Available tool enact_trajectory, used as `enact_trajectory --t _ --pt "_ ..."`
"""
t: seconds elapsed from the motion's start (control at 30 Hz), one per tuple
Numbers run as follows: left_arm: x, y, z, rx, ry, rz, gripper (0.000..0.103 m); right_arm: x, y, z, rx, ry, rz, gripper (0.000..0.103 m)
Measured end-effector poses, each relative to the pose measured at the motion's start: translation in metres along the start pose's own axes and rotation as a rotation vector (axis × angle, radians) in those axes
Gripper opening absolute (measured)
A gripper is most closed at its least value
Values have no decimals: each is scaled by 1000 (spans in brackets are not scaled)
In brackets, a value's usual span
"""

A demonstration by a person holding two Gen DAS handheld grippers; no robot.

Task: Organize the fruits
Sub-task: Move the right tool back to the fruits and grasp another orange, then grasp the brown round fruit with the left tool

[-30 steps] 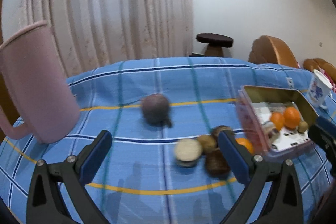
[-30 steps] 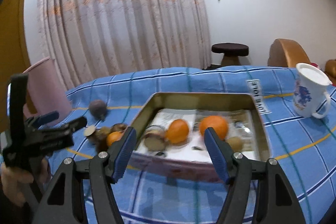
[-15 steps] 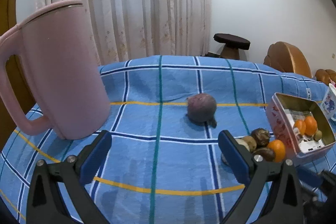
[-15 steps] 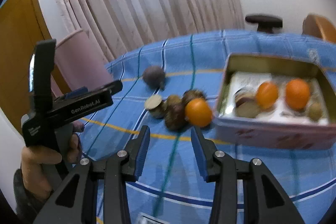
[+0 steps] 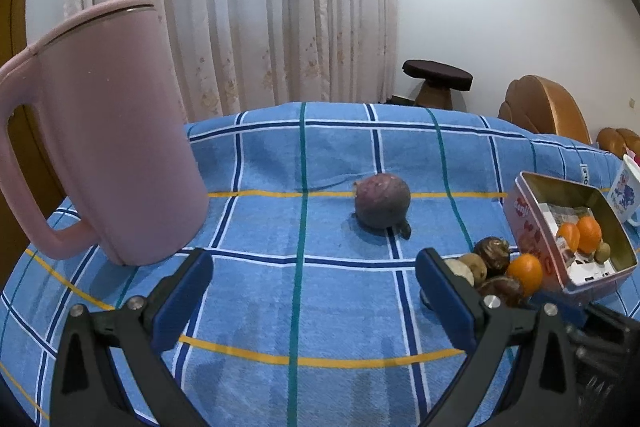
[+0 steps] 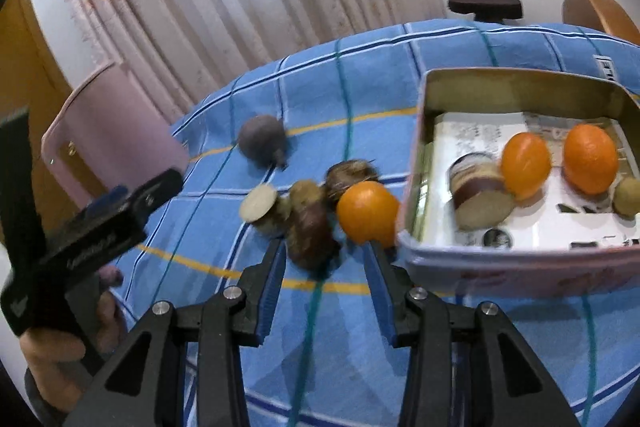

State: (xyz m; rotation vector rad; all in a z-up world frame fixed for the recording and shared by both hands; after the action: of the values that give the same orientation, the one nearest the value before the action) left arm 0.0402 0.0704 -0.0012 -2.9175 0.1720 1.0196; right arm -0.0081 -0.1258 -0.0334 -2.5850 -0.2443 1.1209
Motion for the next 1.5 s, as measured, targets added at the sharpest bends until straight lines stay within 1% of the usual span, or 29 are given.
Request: enact_trajectory --t 0.03,0.07,0.1,0.23,0.37,0.43,0.47,0.6,0.63,0.77,0.83,0.93,1.0,1.1,1.13,1.17,1.27,1.33,1.4,1.5 --pt "0 0 0 -1 -3 0 103 -1 2 -1 2 4 8 41" --pt "2 0 1 0 -6 -1 103 -2 5 -1 5 11 35 41" --pt "2 0 1 2 -9 -3 103 -4 8 -2 14 15 38 41" --pt "4 2 3 9 -15 -6 103 -11 27 -5 46 36 100 41" --pt "4 5 3 21 -16 -5 103 -16 37 -10 60 45 129 41" --pt "3 6 4 29 -15 0 103 -14 29 -11 16 31 99 41" --pt "2 8 4 35 -13 3 103 -12 22 -11 -24 27 97 41" --pt "2 11 5 57 -15 6 103 -4 10 -17 -105 24 133 41" --pt "2 11 6 58 -16 7 103 -2 10 -19 -113 19 129 41" --pt "3 9 5 56 -16 -2 103 0 10 -18 -100 -27 43 41" --pt "2 9 5 58 -14 -6 103 0 12 -18 -93 -34 34 41" --pt "3 11 6 69 -20 0 103 11 16 -22 -56 -70 -6 42" --pt "4 14 7 82 -25 8 103 22 13 -25 -58 -110 -39 43" --pt "4 17 8 106 -25 6 103 31 6 -29 -89 -117 -24 42" --pt "4 18 8 111 -26 5 103 31 4 -29 -101 -121 -20 41" --pt "5 18 8 113 -27 8 103 30 3 -28 -113 -126 -24 38" --pt "2 19 8 110 -20 49 103 24 0 -25 -142 -126 -14 37" --pt "1 21 9 112 -15 72 103 15 4 -25 -121 -107 -28 37" --pt "-1 25 11 107 -14 106 103 -1 10 -29 -101 -61 -43 37" --pt "-4 37 15 77 -28 182 103 -22 15 -30 -123 1 -38 37"
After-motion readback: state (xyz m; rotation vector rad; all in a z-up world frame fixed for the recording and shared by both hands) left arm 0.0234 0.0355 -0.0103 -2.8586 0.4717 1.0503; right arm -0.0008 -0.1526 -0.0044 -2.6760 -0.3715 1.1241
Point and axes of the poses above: each gripper's, at about its wrist camera, not at the fingertips, and x roughly the way its jaws point, y to its right, z to its underside, the point moved 1 cm from there along x, roughly the way its jaws point
